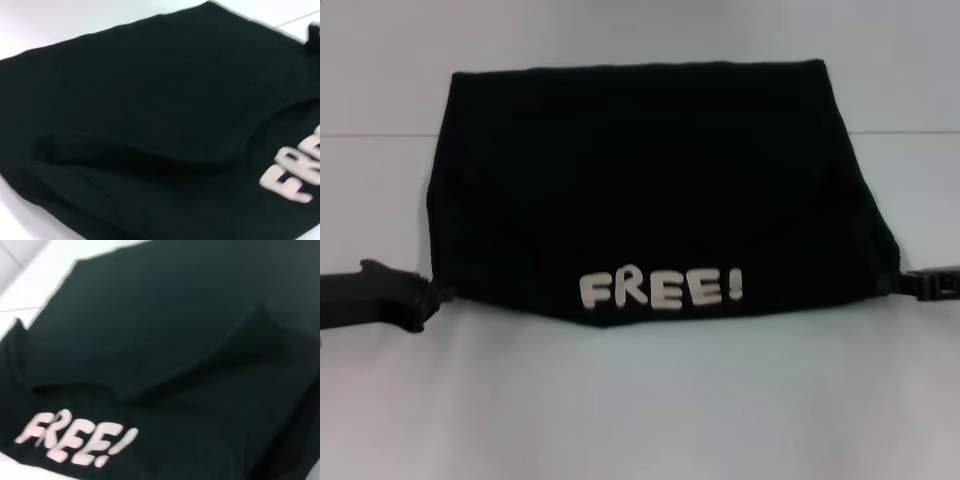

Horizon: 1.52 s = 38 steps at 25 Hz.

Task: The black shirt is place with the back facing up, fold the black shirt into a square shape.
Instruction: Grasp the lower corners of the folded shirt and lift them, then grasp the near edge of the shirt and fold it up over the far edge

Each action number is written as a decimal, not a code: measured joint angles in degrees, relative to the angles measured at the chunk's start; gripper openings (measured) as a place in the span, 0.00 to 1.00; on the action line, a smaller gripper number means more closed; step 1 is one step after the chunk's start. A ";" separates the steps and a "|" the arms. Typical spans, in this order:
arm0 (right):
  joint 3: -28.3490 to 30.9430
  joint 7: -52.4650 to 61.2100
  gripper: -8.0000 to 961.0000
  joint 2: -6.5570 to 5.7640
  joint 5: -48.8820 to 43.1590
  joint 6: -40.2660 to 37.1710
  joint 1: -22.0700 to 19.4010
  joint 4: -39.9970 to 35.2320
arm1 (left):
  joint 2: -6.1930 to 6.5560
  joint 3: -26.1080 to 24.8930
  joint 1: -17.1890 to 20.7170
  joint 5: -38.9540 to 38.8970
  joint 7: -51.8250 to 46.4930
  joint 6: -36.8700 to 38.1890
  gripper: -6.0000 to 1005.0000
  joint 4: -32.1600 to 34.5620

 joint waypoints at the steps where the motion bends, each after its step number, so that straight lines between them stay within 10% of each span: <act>1: 0.77 -0.75 0.05 -0.01 0.36 -2.21 -0.84 -0.83 | -0.01 -1.24 0.36 -0.03 -0.62 3.26 0.01 0.93; 9: 4.35 -5.79 0.05 0.39 0.90 -17.41 -9.81 -6.66 | 0.65 -11.07 2.77 0.17 -0.23 24.57 0.01 3.84; 26: 7.44 -14.86 0.05 1.00 0.40 -30.41 -22.24 -6.35 | 1.97 -16.79 6.26 4.88 0.04 40.39 0.01 4.26; 33: 11.28 -14.47 0.04 0.16 0.67 -31.21 -19.17 -6.63 | 2.93 -18.11 4.17 4.60 -0.13 39.42 0.01 3.51; 38: 14.25 -12.29 0.04 -1.65 0.64 -27.60 -11.82 -6.19 | 6.23 -19.27 -4.75 3.72 -2.63 29.15 0.01 -2.22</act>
